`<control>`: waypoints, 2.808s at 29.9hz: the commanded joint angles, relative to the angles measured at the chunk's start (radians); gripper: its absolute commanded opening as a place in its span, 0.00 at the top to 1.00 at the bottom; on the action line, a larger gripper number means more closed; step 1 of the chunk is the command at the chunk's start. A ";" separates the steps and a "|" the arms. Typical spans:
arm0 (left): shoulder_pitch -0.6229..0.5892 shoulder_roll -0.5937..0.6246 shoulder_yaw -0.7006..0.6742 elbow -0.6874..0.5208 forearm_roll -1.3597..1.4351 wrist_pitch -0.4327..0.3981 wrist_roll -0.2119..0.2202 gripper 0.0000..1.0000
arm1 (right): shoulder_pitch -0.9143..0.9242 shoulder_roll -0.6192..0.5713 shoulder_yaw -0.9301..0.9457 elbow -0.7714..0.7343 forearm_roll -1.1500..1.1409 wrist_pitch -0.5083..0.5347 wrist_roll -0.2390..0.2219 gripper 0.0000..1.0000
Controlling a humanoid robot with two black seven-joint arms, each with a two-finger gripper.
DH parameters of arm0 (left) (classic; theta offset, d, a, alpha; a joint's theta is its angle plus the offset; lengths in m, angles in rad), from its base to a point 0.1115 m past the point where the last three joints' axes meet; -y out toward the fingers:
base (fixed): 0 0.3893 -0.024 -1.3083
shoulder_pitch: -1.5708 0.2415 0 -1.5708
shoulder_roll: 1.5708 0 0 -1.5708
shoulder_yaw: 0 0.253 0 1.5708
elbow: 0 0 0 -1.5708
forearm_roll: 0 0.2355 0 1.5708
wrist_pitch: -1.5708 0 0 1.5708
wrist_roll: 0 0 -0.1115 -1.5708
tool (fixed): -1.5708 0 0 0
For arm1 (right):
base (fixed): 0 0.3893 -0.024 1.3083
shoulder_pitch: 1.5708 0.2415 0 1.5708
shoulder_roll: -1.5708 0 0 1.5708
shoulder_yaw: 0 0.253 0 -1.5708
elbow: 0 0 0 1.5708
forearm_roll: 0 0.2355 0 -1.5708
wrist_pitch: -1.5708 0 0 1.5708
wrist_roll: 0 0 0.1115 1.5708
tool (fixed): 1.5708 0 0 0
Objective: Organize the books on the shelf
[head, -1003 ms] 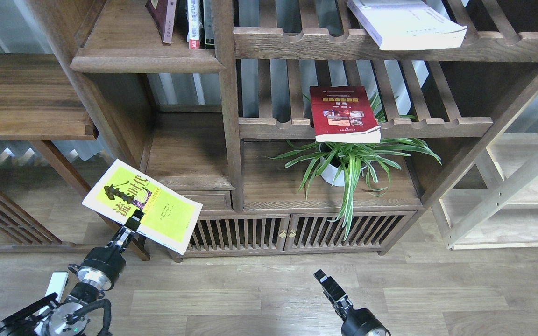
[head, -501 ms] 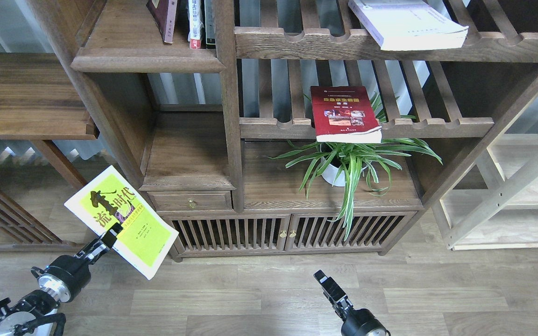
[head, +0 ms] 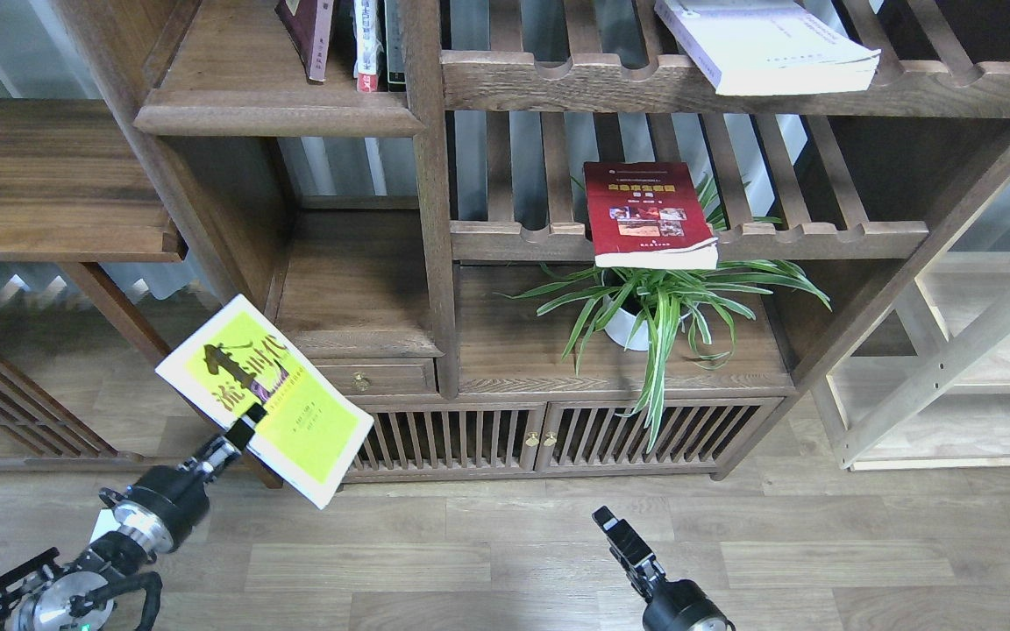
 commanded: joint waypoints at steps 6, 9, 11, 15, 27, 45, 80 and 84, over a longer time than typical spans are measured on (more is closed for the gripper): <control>0.006 0.023 0.000 0.018 0.019 0.000 0.104 1.00 | 0.001 0.000 -0.001 0.000 0.000 0.000 -0.001 0.17; 0.016 0.023 0.000 0.045 0.020 0.000 0.133 1.00 | 0.001 0.000 -0.001 0.000 0.000 0.000 -0.001 0.17; 0.020 0.022 0.003 0.045 0.020 0.000 0.134 1.00 | 0.001 0.000 -0.002 0.000 0.000 0.000 -0.001 0.17; 0.017 0.016 -0.005 0.051 0.026 0.000 0.134 1.00 | 0.001 0.000 -0.002 0.000 0.000 0.000 -0.001 0.17; 0.071 -0.167 -0.333 -0.114 0.036 0.000 0.245 1.00 | -0.008 0.000 0.001 0.007 -0.002 0.000 0.001 0.17; 0.282 -0.162 -0.775 -0.367 0.253 0.000 0.544 1.00 | -0.008 0.000 0.022 0.013 -0.002 0.000 0.001 0.17; 0.437 -0.016 -1.059 -0.562 0.178 0.000 0.582 1.00 | -0.009 0.000 0.016 0.017 -0.005 0.000 -0.001 0.17; 0.439 -0.004 -1.063 -0.581 0.178 0.000 0.592 1.00 | -0.009 0.000 0.016 0.017 -0.005 0.000 -0.001 0.17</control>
